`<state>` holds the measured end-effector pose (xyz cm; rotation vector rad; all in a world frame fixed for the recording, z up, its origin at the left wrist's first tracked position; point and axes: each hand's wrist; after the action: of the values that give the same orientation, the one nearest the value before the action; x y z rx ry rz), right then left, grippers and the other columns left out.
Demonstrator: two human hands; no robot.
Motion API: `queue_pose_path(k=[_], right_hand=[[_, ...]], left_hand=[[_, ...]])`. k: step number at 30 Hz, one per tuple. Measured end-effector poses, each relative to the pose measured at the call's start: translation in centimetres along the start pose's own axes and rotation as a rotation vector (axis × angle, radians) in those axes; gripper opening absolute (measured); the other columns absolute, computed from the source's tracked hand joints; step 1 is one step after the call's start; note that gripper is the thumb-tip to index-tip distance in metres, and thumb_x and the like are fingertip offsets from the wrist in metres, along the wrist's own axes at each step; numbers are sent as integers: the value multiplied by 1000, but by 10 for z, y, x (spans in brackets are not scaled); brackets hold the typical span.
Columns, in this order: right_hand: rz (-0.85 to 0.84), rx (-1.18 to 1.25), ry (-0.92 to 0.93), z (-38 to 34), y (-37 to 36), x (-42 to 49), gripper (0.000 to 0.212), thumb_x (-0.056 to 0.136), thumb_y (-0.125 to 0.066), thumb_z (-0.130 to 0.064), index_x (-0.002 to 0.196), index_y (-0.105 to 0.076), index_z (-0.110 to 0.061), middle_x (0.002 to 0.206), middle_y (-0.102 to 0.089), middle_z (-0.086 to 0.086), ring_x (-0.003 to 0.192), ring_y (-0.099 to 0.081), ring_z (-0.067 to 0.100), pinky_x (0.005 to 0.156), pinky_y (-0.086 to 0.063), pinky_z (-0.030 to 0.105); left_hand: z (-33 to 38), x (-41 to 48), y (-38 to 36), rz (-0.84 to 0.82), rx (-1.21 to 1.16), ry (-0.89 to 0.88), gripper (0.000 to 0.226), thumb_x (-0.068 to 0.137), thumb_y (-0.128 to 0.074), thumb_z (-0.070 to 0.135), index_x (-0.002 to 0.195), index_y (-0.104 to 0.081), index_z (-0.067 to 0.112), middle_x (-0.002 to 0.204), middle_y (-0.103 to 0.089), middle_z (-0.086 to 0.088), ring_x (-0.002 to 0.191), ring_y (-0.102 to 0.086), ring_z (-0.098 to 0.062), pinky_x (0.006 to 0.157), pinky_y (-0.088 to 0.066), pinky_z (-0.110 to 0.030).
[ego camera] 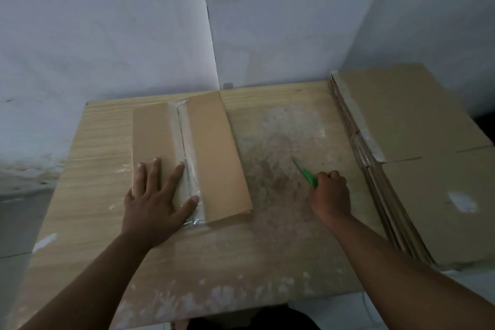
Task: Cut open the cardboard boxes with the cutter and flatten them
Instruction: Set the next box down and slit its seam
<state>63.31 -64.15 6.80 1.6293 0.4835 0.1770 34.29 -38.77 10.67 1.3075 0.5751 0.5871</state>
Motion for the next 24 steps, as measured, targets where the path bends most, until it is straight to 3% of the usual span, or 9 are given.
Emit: queue_pose_path(k=[5, 8, 10, 13, 16, 18, 20, 24], right_hand=[[-2, 43, -16, -6, 8, 15, 18, 92, -58, -23, 103, -67, -12, 108, -62, 13, 103, -59, 36, 89, -43, 41], [-23, 383, 9, -27, 20, 19, 18, 91, -62, -22, 99, -71, -8, 100, -64, 17, 91, -61, 36, 74, -45, 36], [-42, 588, 35, -53, 33, 16, 16, 92, -61, -18, 90, -71, -6, 88, -66, 15, 78, -61, 33, 63, -39, 31], [-52, 719, 42, -104, 51, 5, 28, 92, -59, -17, 64, -56, -12, 63, -56, 8, 65, -53, 27, 58, -32, 33], [-95, 743, 24, -156, 55, -6, 39, 91, -59, -17, 54, -45, -13, 56, -48, 3, 64, -49, 22, 57, -28, 32], [-138, 769, 29, -189, 54, -9, 28, 90, -57, -17, 63, -57, -9, 65, -61, 8, 70, -59, 27, 59, -37, 33], [-149, 779, 33, -216, 52, -11, 19, 91, -55, -18, 85, -70, -8, 86, -72, 13, 86, -66, 32, 66, -43, 32], [-136, 770, 42, -246, 48, -21, 29, 96, -50, -14, 122, -63, -14, 116, -70, 11, 106, -64, 31, 81, -46, 31]], left_hand=[[0, 1, -1, -2, 14, 21, 83, 84, -23, 90, 158, -1, 58, 173, 0, -3, 159, 7, -32, 116, -28, -67], [3, 2, -2, -5, -8, 42, 83, 85, -25, 89, 159, -5, 57, 173, -2, -2, 159, 6, -31, 116, -23, -70], [4, 2, -2, -3, -23, 63, 81, 86, -22, 88, 159, -8, 56, 173, -3, -1, 159, 5, -29, 116, -27, -69], [7, 5, 0, 23, -48, 109, 79, 88, -24, 84, 158, -19, 50, 172, -11, 1, 159, -3, -29, 114, -30, -68], [10, 11, 2, -6, -54, 130, 77, 89, -27, 80, 158, -25, 45, 170, -17, 0, 157, -10, -31, 117, -23, -70], [11, 16, 4, -13, -30, 116, 73, 92, -27, 78, 156, -28, 44, 168, -22, -4, 154, -16, -36, 118, -18, -71], [10, 24, 8, 15, -16, 96, 65, 93, -31, 74, 148, -39, 40, 158, -34, -9, 145, -30, -39, 116, -20, -73], [-2, 60, 16, 17, -29, 79, 55, 95, -38, 67, 137, -44, 32, 149, -36, -10, 138, -36, -38, 117, -18, -72]])
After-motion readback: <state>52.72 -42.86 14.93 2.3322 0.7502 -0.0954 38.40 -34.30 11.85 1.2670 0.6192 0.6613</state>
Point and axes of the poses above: each hand's wrist, its own x-axis towards the middle knuckle, its own y-axis out of the back of the hand, z = x × y
